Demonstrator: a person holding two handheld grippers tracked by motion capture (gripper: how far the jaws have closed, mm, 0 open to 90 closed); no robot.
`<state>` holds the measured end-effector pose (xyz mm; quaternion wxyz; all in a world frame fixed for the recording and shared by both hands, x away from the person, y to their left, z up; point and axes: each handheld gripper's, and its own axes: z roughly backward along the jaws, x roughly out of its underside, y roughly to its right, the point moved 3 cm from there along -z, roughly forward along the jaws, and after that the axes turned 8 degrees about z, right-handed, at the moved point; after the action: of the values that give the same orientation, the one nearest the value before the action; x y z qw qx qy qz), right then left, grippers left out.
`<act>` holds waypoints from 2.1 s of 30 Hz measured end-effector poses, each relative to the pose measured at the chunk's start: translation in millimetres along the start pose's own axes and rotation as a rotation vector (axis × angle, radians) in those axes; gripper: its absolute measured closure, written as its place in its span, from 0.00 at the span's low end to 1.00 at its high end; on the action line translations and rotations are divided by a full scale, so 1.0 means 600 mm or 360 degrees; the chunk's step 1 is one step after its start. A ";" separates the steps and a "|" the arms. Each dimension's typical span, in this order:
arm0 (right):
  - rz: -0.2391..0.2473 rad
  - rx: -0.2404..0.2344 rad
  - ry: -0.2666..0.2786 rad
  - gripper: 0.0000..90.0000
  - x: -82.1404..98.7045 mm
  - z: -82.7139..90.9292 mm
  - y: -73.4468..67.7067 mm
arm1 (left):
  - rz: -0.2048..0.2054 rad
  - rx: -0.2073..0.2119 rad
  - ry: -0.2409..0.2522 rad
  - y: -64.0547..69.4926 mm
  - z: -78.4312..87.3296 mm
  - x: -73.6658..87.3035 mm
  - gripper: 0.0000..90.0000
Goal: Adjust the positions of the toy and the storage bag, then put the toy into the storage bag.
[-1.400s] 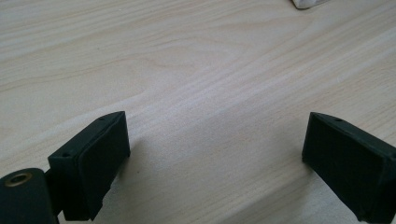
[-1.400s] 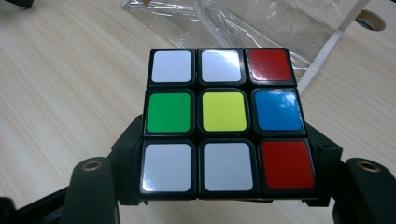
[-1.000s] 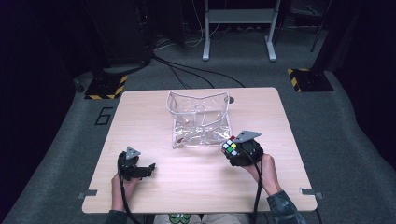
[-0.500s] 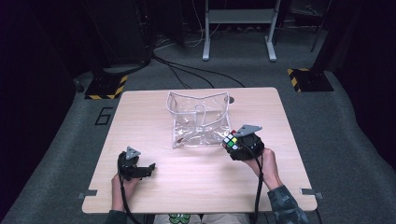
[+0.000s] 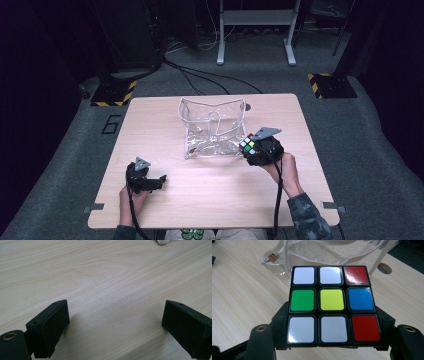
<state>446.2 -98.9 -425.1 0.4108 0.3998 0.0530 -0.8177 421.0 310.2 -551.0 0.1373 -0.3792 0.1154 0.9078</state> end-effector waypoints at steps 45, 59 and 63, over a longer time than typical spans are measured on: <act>0.0040 0.0029 0.0045 0.37 -0.084 0.032 0.054 | 0.0001 0.0001 0.0000 0.000 0.000 0.000 0.08; 0.0084 0.0040 0.0063 0.37 -0.141 0.036 0.067 | 0.0001 0.0001 0.0000 0.000 0.000 0.000 0.08; 0.0089 0.0040 0.0059 0.37 -0.156 0.029 0.071 | 0.0001 0.0000 0.0000 0.000 0.000 0.000 0.08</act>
<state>498.0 -75.2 -337.5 0.4274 0.4215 0.0390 -0.7989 421.0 310.1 -551.0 0.1370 -0.3792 0.1157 0.9078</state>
